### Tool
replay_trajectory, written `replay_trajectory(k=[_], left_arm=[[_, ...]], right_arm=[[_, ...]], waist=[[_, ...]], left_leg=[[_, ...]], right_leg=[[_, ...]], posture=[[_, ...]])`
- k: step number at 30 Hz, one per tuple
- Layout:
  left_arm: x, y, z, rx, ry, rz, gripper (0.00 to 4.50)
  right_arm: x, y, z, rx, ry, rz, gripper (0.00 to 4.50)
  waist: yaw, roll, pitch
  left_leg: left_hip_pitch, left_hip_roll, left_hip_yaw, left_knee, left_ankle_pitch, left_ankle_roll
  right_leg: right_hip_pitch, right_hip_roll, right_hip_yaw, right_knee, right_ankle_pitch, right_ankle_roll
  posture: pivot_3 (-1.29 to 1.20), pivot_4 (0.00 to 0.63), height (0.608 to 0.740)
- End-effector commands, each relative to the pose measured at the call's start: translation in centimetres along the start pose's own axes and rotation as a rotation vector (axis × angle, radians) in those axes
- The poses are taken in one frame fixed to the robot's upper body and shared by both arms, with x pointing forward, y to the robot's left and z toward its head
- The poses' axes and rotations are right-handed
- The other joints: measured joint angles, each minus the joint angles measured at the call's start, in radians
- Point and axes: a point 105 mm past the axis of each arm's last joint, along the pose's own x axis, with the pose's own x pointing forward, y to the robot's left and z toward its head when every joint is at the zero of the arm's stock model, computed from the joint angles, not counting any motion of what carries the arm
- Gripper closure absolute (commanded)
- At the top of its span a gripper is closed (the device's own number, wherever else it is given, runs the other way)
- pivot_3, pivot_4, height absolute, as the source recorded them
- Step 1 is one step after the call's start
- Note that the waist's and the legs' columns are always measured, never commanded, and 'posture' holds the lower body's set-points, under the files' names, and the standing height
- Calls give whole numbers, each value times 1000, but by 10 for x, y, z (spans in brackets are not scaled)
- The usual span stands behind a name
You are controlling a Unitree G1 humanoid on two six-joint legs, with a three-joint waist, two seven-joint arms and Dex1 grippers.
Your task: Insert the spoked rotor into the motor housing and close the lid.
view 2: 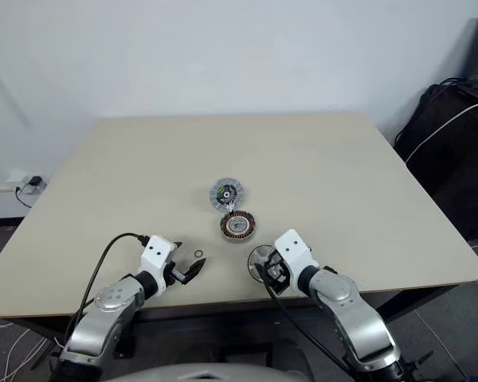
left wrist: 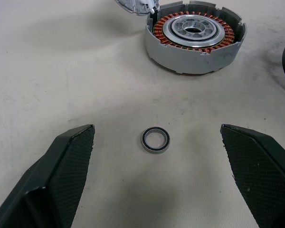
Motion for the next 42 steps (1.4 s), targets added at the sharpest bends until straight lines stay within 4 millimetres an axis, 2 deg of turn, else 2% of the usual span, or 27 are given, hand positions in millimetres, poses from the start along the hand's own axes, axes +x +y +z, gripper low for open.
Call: replay_trajectory(k=[1, 12, 19, 31, 35, 42], left_arm=[[0, 0, 13, 19, -47, 10, 28], [4, 4, 12, 31, -38, 33, 28], [16, 9, 12, 24, -39, 47, 28], [35, 7, -9, -10, 38, 9, 28], [36, 8, -15, 6, 66, 17, 910], [33, 11, -14, 17, 67, 23, 3287]], right_arm=[[-1, -2, 13, -22, -54, -6, 0], [-1, -2, 13, -21, -55, -9, 0], [0, -3, 14, -23, -58, -7, 0], [0, -3, 16, -22, -66, -14, 0], [-1, -3, 15, -18, -67, -18, 0], [-1, -2, 15, -14, -70, -18, 0]], waist=[[0, 0, 0], [0, 0, 0], [1, 0, 0], [3, 0, 0], [6, 0, 0], [6, 0, 0]], left_leg=[[0, 0, 0, 0, 0, 0], [0, 0, 0, 0, 0, 0], [0, 0, 0, 0, 0, 0], [-1, 0, 0, 0, 0, 0], [0, 0, 0, 1, 0, 0], [0, 0, 0, 1, 0, 0]], right_leg=[[0, 0, 0, 0, 0, 0], [0, 0, 0, 0, 0, 0], [0, 0, -1, 0, 0, 0], [0, 0, -1, 0, 0, 0], [0, 0, -1, 0, 0, 0], [0, 0, -1, 1, 0, 0]], posture=[[0, 0, 740], [0, 0, 740], [0, 0, 740], [0, 0, 740], [0, 0, 740], [0, 0, 740]])
